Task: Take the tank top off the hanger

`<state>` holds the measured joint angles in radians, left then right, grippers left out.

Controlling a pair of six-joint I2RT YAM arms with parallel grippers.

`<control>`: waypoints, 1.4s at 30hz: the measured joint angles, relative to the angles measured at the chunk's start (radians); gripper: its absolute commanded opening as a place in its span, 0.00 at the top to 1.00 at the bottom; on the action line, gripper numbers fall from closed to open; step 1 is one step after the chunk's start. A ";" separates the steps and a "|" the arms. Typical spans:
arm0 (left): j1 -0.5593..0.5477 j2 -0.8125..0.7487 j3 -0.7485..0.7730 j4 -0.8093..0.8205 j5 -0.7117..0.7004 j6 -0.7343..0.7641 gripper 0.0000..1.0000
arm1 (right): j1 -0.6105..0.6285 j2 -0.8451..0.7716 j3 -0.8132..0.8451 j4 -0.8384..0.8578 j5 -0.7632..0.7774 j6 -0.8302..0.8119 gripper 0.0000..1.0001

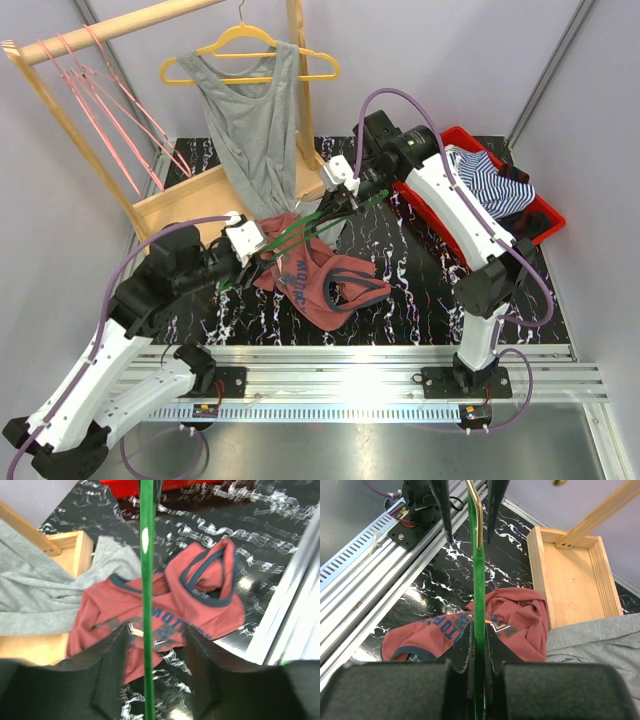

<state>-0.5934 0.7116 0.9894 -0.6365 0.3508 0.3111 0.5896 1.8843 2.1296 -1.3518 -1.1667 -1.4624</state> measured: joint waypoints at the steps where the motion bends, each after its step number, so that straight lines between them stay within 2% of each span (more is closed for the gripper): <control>1: 0.000 0.008 0.000 -0.003 -0.008 0.011 0.65 | -0.001 0.000 0.000 0.000 -0.003 -0.001 1.00; 2: 0.000 0.013 0.000 -0.005 -0.014 0.025 0.75 | -0.001 0.000 0.000 0.000 -0.003 -0.002 1.00; 5: 0.000 0.031 -0.002 -0.011 -0.031 0.051 0.90 | -0.004 0.000 0.000 0.000 -0.004 -0.003 1.00; 6: 0.000 0.031 -0.002 -0.014 -0.035 0.059 1.00 | -0.004 0.000 0.000 0.000 -0.004 -0.003 1.00; 9: 0.000 0.031 -0.002 -0.016 -0.045 0.073 1.00 | -0.005 0.000 0.000 -0.001 -0.005 -0.003 0.99; 10: 0.000 0.031 -0.002 -0.016 -0.047 0.073 1.00 | -0.005 0.000 0.000 -0.002 -0.005 0.004 0.88; 13: 0.000 0.031 -0.002 -0.014 -0.067 0.056 1.00 | -0.005 -0.003 -0.009 0.006 -0.006 0.076 0.71; 14: 0.000 0.031 -0.002 -0.017 -0.075 0.048 1.00 | -0.005 -0.012 -0.029 0.031 -0.009 0.126 0.55; 16: 0.000 0.028 -0.002 -0.024 -0.100 0.024 1.00 | -0.009 -0.047 -0.101 0.124 -0.007 0.256 0.43; 17: 0.000 0.026 -0.005 -0.024 -0.112 0.011 1.00 | -0.011 -0.075 -0.151 0.198 -0.002 0.335 0.27; 21: 0.000 -0.012 -0.034 -0.026 -0.184 -0.060 1.00 | -0.029 -0.179 -0.311 0.501 0.056 0.645 0.13; 26: 0.000 -0.045 -0.039 -0.033 -0.293 -0.150 1.00 | -0.089 -0.219 -0.290 0.747 0.127 0.911 0.08; 32: 0.000 -0.040 -0.008 -0.055 -0.479 -0.307 1.00 | -0.181 -0.250 -0.271 0.909 0.231 1.083 0.05; 37: 0.001 0.033 0.148 -0.111 -0.677 -0.507 1.00 | -0.241 -0.263 -0.307 0.999 0.280 1.188 0.05; 42: 0.001 0.095 0.301 -0.119 -0.811 -0.652 1.00 | -0.259 -0.266 -0.380 1.032 0.311 1.233 0.05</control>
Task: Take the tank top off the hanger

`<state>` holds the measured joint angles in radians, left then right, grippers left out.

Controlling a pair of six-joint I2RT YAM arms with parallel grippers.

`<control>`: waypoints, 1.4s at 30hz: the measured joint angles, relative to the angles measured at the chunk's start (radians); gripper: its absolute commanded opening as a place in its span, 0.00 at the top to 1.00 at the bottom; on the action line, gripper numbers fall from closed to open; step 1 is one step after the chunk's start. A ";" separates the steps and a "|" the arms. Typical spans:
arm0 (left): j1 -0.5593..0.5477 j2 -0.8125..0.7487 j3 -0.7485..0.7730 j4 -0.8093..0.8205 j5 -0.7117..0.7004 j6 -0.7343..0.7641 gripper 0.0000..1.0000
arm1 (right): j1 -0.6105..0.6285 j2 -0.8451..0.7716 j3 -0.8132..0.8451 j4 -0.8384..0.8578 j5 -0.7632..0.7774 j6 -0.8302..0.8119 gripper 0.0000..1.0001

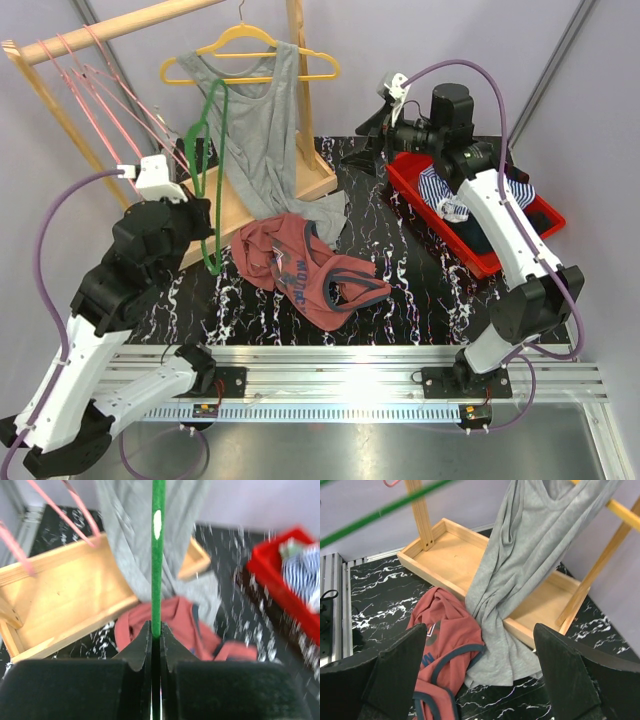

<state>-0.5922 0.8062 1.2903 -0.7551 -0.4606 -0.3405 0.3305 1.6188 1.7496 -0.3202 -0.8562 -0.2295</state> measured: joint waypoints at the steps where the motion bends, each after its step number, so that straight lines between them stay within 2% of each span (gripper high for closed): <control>1: 0.000 0.010 0.019 0.003 -0.028 -0.021 1.00 | 0.000 0.000 -0.011 0.002 0.003 0.005 0.05; 9: 0.001 0.174 0.214 0.006 -0.207 -0.089 1.00 | -0.006 0.000 -0.035 0.027 0.009 0.024 0.05; 14: 0.031 0.282 0.264 0.041 -0.275 -0.070 1.00 | -0.013 0.000 -0.042 0.040 0.009 0.028 0.05; 30: 0.237 0.634 0.623 0.037 -0.289 -0.029 1.00 | -0.039 -0.001 -0.055 0.047 0.008 0.034 0.05; 42: 0.372 0.733 0.694 0.023 -0.186 -0.031 1.00 | -0.039 -0.002 -0.060 0.045 0.006 0.035 0.06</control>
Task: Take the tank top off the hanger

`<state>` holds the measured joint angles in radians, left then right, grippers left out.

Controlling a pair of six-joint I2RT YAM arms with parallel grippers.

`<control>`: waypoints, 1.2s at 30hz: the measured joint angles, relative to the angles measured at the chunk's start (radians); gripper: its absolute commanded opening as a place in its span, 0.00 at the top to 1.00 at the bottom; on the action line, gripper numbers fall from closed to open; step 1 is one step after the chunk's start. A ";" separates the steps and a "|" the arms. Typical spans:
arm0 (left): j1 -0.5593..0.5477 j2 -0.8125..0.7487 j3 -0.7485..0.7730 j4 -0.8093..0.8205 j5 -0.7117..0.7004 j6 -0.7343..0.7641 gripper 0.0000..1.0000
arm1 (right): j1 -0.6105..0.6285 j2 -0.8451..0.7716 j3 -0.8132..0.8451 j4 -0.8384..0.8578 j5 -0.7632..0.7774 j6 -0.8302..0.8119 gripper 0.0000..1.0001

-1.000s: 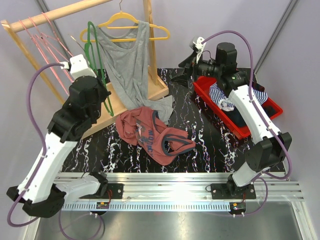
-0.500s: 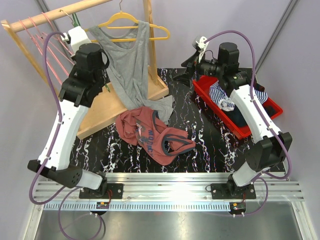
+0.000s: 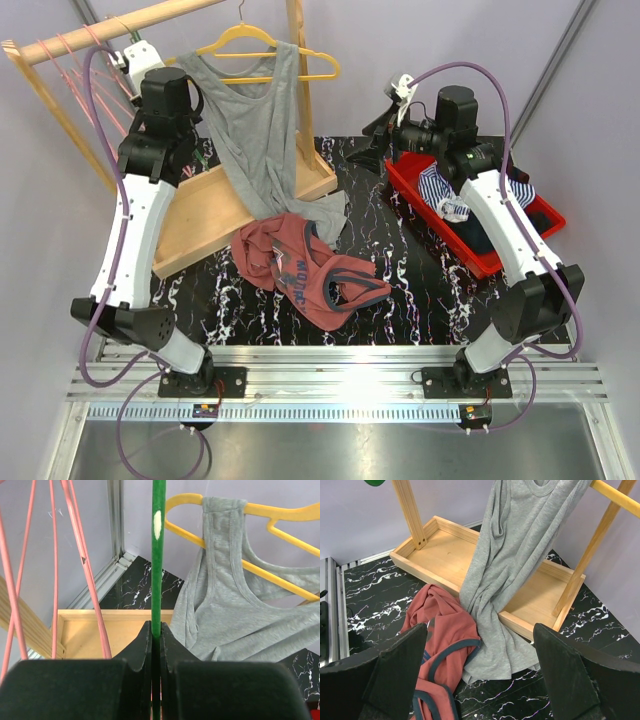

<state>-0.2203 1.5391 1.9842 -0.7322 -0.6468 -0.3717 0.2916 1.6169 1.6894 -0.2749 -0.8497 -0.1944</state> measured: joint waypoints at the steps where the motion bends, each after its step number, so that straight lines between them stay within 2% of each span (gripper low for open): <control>1: 0.011 0.008 0.004 -0.001 0.012 -0.002 1.00 | 0.000 0.000 0.000 -0.001 0.000 0.000 0.06; 18: 0.133 0.122 0.082 0.000 0.155 -0.050 1.00 | 0.000 -0.026 -0.034 -0.012 -0.003 -0.007 0.07; 26: 0.151 0.052 -0.042 0.061 0.167 -0.074 0.99 | 0.000 -0.027 -0.046 -0.012 -0.003 -0.008 0.07; 27: 0.152 0.045 -0.048 0.063 0.167 -0.074 0.95 | 0.000 -0.027 -0.047 -0.012 -0.003 -0.008 0.07; 28: 0.152 0.037 -0.055 0.064 0.167 -0.075 0.84 | 0.000 -0.027 -0.047 -0.012 -0.003 -0.008 0.07; 31: 0.153 0.017 -0.071 0.065 0.169 -0.086 0.79 | 0.000 -0.027 -0.047 -0.011 -0.004 -0.008 0.07; 35: 0.153 -0.001 -0.076 0.066 0.188 -0.101 0.52 | 0.000 -0.027 -0.048 -0.011 -0.004 -0.008 0.07; 36: 0.153 -0.005 -0.076 0.067 0.196 -0.104 0.50 | 0.000 -0.027 -0.048 -0.011 -0.004 -0.008 0.07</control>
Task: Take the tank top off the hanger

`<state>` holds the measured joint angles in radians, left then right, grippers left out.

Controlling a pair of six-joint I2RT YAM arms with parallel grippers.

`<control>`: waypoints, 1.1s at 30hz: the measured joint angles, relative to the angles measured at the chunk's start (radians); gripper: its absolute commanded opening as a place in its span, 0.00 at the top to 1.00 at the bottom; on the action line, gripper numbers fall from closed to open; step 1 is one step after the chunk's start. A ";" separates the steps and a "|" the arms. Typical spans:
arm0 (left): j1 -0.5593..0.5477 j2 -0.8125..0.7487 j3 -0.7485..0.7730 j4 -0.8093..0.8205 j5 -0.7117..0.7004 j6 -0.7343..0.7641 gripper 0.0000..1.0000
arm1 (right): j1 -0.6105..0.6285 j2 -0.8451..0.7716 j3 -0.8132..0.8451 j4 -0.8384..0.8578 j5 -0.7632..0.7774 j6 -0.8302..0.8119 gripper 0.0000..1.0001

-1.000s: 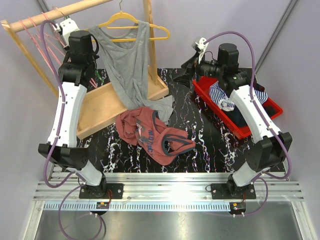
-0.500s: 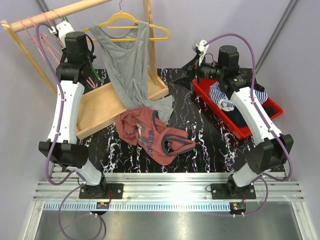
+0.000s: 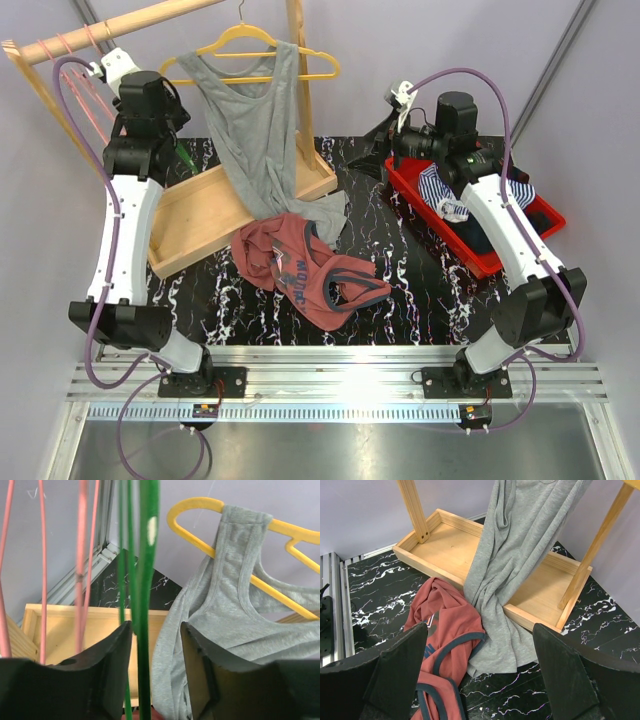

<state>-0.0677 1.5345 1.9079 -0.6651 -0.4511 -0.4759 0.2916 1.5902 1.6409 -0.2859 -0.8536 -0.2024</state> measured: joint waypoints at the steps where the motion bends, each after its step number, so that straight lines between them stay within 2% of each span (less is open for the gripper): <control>1: 0.000 -0.002 0.000 0.001 0.008 -0.009 0.48 | 0.000 0.000 -0.001 0.000 0.000 0.000 0.07; 2: 0.000 -0.005 0.000 0.001 0.017 -0.015 0.47 | 0.000 0.000 -0.003 0.001 0.000 -0.001 0.07; 6: 0.000 -0.022 0.000 0.001 0.057 -0.034 0.30 | 0.000 0.000 -0.013 -0.001 -0.003 -0.017 0.06; 10: 0.000 -0.059 0.000 -0.002 0.110 -0.057 0.22 | -0.001 -0.006 -0.026 -0.019 -0.051 -0.091 0.05; 20: 0.000 -0.216 -0.032 -0.029 0.206 -0.083 0.09 | -0.002 -0.019 -0.043 -0.228 -0.250 -0.418 0.04; 22: 0.000 -0.246 -0.045 -0.042 0.228 -0.081 0.07 | 0.001 -0.018 -0.041 -0.304 -0.275 -0.513 0.04; 27: 0.000 -0.331 -0.105 -0.050 0.316 -0.043 0.02 | 0.048 0.050 0.022 -0.617 -0.284 -0.881 0.03; 30: 0.000 -0.412 -0.192 -0.037 0.372 -0.007 0.01 | 0.133 0.105 0.018 -0.763 -0.219 -1.102 0.03; 33: 0.000 -0.525 -0.322 -0.011 0.429 0.032 0.01 | 0.222 0.139 -0.034 -0.812 -0.130 -1.244 0.02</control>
<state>-0.0677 1.0096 1.5856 -0.6765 -0.0223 -0.4442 0.5137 1.7290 1.6073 -1.0977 -0.9833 -1.4460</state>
